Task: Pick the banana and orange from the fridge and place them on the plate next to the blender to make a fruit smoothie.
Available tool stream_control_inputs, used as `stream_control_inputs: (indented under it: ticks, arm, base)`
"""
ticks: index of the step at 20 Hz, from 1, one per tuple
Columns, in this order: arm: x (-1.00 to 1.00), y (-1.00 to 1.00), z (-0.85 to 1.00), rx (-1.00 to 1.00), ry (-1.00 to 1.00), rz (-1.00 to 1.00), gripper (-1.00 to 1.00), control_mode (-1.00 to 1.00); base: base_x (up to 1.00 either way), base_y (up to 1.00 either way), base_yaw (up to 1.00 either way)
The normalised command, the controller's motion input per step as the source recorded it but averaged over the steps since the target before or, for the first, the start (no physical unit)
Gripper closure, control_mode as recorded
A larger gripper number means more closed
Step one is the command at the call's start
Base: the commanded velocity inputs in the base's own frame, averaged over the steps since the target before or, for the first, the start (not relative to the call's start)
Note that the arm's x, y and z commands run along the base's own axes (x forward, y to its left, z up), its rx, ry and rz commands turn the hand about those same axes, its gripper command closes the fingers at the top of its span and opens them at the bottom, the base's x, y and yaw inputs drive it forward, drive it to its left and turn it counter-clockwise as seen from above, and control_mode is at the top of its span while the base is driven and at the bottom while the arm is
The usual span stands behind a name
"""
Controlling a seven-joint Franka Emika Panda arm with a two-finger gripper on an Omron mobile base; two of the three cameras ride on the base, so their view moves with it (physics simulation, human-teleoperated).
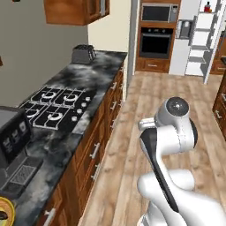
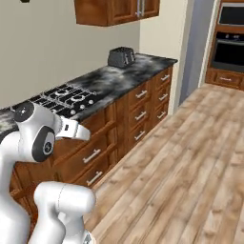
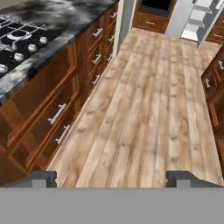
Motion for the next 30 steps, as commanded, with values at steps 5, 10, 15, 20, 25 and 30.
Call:
stream_control_inputs:
  ticks: [5, 10, 15, 20, 25, 30]
  arm:
    - [0.00, 0.00, 0.00, 0.00, 0.00, 0.00, -1.00, 1.00]
    - [0.00, 0.00, 0.00, 0.00, 0.00, 0.00, -1.00, 1.00]
    - [0.00, 0.00, 0.00, 0.00, 0.00, 0.00, -1.00, 1.00]
    - [0.00, 0.00, 0.00, 0.00, 0.00, 0.00, -1.00, 1.00]
    - [0.00, 0.00, 0.00, 0.00, 0.00, 0.00, -1.00, 1.00]
    - [0.00, 0.00, 0.00, 0.00, 0.00, 0.00, -1.00, 1.00]
  base:
    - [0.26, -0.68, -0.67]
    - [0.99, -0.46, -0.28]
    - [1.00, -0.16, -0.04]
    - [1.00, -0.33, -0.01]
    - [1.00, -0.45, -0.02]
    - [1.00, -0.45, -0.06]
